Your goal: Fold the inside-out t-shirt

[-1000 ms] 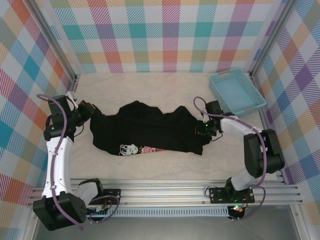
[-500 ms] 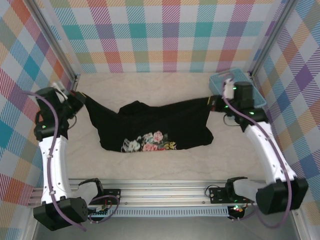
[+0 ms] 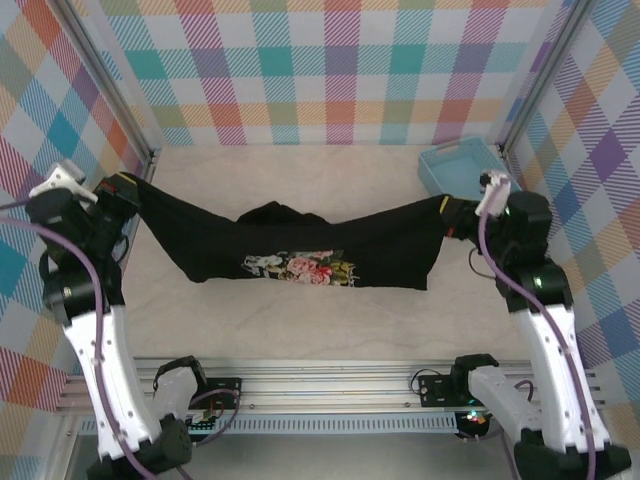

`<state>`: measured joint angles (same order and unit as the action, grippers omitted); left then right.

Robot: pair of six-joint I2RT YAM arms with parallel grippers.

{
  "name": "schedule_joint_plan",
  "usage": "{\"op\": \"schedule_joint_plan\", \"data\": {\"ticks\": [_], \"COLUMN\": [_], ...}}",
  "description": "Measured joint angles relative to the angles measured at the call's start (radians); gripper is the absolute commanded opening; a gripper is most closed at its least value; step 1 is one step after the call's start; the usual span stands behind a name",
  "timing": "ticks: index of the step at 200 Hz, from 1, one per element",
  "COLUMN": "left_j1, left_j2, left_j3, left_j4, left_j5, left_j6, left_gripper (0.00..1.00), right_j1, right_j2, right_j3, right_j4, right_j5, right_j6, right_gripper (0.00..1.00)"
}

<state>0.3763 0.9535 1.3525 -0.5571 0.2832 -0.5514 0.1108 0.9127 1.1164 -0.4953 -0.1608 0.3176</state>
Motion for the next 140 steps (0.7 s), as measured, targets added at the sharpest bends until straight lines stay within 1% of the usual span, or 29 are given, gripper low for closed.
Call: {"op": "schedule_joint_plan", "data": {"ticks": [9, 16, 32, 46, 60, 65, 76, 83, 91, 99, 110, 125, 133, 140], "left_j1": [-0.002, -0.002, -0.005, -0.014, -0.016, -0.016, -0.014, -0.009, 0.005, 0.025, 0.055, 0.076, 0.079, 0.079], "left_j2": [0.105, 0.215, 0.483, 0.694, 0.859, 0.918, 0.994, 1.005, 0.990, 0.950, 0.877, 0.786, 0.751, 0.722], "left_j3": [0.071, 0.164, 0.435, 0.712, 1.011, 1.143, 1.358, 1.440, 1.482, 1.480, 1.437, 1.394, 1.384, 1.370], "left_j4": [-0.005, -0.016, -0.011, -0.031, -0.069, -0.081, -0.080, -0.062, -0.034, 0.006, 0.060, 0.109, 0.121, 0.124], "left_j5": [-0.006, -0.008, -0.005, 0.006, 0.016, 0.021, 0.034, 0.047, 0.057, 0.065, 0.068, 0.073, 0.084, 0.103], "left_j6": [-0.011, -0.018, -0.041, -0.061, -0.070, -0.075, -0.090, -0.113, -0.137, -0.154, -0.171, -0.178, -0.177, -0.174], "left_gripper": [0.00, 0.00, 0.00, 0.00, 0.00, 0.00, 0.00, 0.00, 0.00, 0.00, 0.00, 0.00, 0.00, 0.00], "right_j1": [0.000, 0.000, 0.000, -0.004, -0.006, -0.006, -0.006, -0.006, -0.006, -0.007, -0.008, -0.008, -0.008, -0.008], "right_j2": [0.117, 0.222, 0.469, 0.636, 0.750, 0.778, 0.835, 0.866, 0.899, 0.927, 0.937, 0.912, 0.885, 0.851], "right_j3": [0.075, 0.161, 0.402, 0.640, 0.875, 0.947, 1.126, 1.243, 1.374, 1.501, 1.610, 1.654, 1.637, 1.586], "right_j4": [0.018, 0.032, 0.071, 0.091, 0.093, 0.093, 0.083, 0.073, 0.064, 0.056, 0.054, 0.055, 0.056, 0.059], "right_j5": [0.014, 0.027, 0.056, 0.073, 0.075, 0.073, 0.071, 0.069, 0.063, 0.056, 0.043, 0.016, -0.002, -0.019], "right_j6": [-0.002, -0.006, -0.021, -0.029, -0.039, -0.043, -0.047, -0.051, -0.058, -0.067, -0.073, -0.085, -0.093, -0.096], "right_gripper": [0.00, 0.00, 0.00, 0.00, 0.00, 0.00, 0.00, 0.00, 0.00, 0.00, 0.00, 0.00, 0.00, 0.00]}}
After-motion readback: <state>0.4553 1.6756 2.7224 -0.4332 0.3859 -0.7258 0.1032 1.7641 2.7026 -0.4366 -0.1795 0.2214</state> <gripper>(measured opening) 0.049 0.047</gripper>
